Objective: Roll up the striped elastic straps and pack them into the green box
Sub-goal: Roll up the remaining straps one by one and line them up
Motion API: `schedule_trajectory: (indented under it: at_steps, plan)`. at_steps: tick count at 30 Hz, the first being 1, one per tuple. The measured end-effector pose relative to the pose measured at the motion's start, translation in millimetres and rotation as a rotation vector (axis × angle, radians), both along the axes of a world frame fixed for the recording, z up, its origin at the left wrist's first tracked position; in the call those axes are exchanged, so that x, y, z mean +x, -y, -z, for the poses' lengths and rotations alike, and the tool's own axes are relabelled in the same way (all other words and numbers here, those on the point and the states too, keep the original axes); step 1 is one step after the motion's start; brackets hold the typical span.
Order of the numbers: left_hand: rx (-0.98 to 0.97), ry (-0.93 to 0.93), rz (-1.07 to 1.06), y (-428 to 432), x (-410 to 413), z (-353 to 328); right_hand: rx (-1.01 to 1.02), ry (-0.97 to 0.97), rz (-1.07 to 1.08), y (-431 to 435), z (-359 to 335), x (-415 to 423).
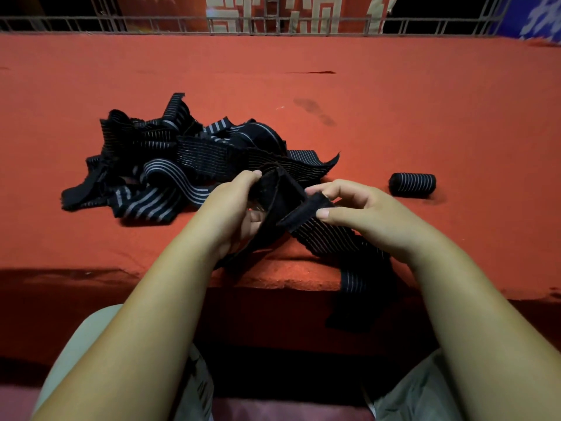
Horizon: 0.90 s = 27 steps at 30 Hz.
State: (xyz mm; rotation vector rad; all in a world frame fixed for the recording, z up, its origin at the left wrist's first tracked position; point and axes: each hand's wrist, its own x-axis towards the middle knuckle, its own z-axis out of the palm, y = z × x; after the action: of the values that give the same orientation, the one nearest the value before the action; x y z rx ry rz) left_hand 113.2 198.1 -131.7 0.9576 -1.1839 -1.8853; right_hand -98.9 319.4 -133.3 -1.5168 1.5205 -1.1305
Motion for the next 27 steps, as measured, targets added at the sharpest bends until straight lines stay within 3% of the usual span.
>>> schedule_trajectory:
  at_steps: [7, 13, 15, 18, 21, 27]
  plan:
    - [0.067, -0.196, 0.302, -10.0, 3.9, -5.1, -0.160, 0.015, 0.102, 8.2, 3.0, 7.1]
    - [-0.442, 0.143, 0.204, -14.9, 8.7, -15.8, -0.221, 0.056, 0.184, 8.5, -1.2, 9.7]
    - [-0.629, 0.163, 0.122, -13.4, 12.8, -20.0, -0.219, 0.058, 0.190, 7.2, -4.4, 10.8]
    - [-0.758, 0.098, 0.156, -13.7, 19.5, -30.6, -0.224, 0.052, 0.189, 5.3, -10.2, 13.1]
    - [-0.893, 0.220, 0.152, -13.9, 21.1, -32.9, -0.236, -0.018, 0.172, 5.3, -14.2, 17.4]
    - [-0.724, 0.120, -0.114, -5.5, 13.5, -25.4, -0.206, -0.079, 0.159, 2.8, -16.7, 32.3]
